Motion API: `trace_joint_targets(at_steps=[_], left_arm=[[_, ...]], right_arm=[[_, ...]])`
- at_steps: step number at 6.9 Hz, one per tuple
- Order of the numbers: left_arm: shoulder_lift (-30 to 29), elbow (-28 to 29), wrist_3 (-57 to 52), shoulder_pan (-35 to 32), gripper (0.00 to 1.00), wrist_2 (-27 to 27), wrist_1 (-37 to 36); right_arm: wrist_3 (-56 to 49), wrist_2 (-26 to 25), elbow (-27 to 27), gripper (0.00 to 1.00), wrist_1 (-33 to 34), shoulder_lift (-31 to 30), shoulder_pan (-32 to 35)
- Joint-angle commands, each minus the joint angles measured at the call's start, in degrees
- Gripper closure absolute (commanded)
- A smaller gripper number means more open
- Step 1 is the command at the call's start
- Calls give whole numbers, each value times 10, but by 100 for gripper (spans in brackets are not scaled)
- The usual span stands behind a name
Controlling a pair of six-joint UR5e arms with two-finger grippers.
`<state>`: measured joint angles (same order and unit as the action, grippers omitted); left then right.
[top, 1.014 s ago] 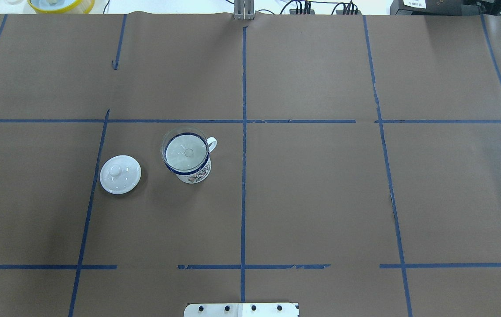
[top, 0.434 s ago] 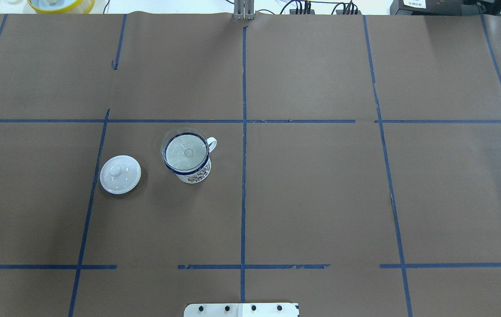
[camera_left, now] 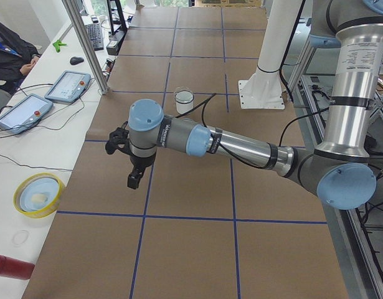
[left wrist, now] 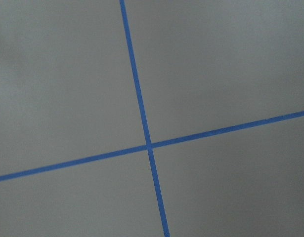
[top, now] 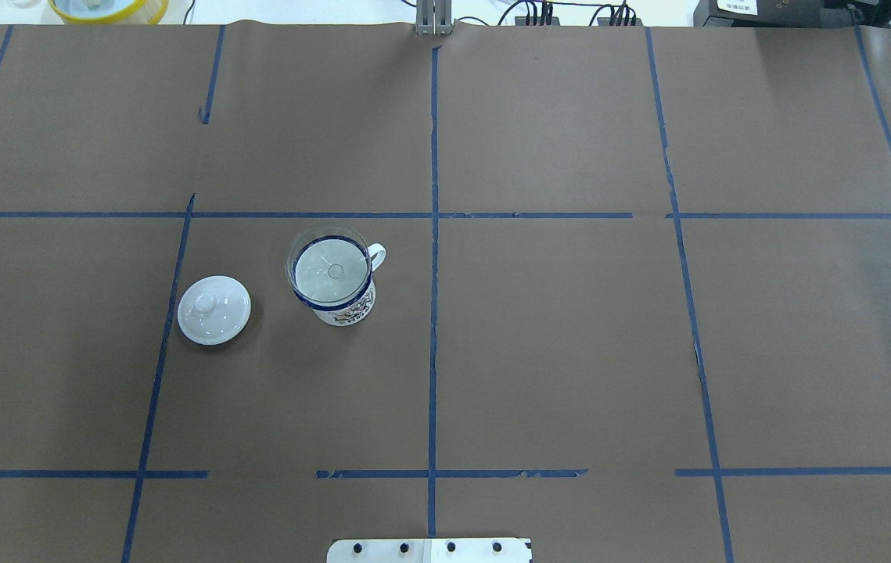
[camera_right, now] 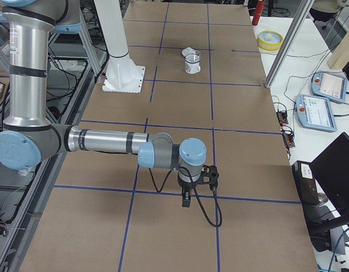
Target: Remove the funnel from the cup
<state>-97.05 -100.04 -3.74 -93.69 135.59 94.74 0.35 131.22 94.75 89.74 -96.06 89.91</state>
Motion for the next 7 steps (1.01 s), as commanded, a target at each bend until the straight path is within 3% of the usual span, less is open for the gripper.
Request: trace_joint_targets(at_steps=[1,2,4,5,6,7], left_arm=[[-24,-17,201,0,0,3,96],[-37,-36,324,3,0,14,121],[-64,-95,412,151,0,-13,127],[-106,-91,540,210,0,-13,121],[-150,-85,697,268,0,-40,120],[-201,-64,811,326,0,-112,119]], right_arm=[[0,0,0,0,0,0,0],[0,0,0,0,0,0,0],[0,0,0,0,0,0,0],[0,0,0,0,0,0,0],[0,0,0,0,0,0,0],[0,0,0,0,0,0,0]])
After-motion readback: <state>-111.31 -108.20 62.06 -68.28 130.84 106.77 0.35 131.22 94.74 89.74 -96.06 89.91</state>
